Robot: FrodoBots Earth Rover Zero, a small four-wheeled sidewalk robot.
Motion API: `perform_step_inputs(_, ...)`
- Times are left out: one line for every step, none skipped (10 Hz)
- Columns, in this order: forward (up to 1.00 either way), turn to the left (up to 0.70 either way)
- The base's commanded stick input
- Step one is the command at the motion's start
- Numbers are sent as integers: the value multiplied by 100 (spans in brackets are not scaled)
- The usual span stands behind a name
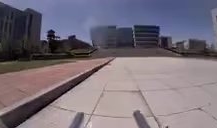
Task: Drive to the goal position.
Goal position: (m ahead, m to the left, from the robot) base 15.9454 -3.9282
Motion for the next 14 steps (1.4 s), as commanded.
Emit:
perform_step_inputs(100, -27)
perform_step_inputs(100, -27)
perform_step_inputs(100, -27)
perform_step_inputs(100, -27)
perform_step_inputs(100, -27)
perform_step_inputs(100, -27)
perform_step_inputs(100, -27)
perform_step_inputs(100, -27)
perform_step_inputs(100, -27)
perform_step_inputs(100, -27)
perform_step_inputs(100, -27)
perform_step_inputs(100, -27)
perform_step_inputs(100, -27)
perform_step_inputs(100, -16)
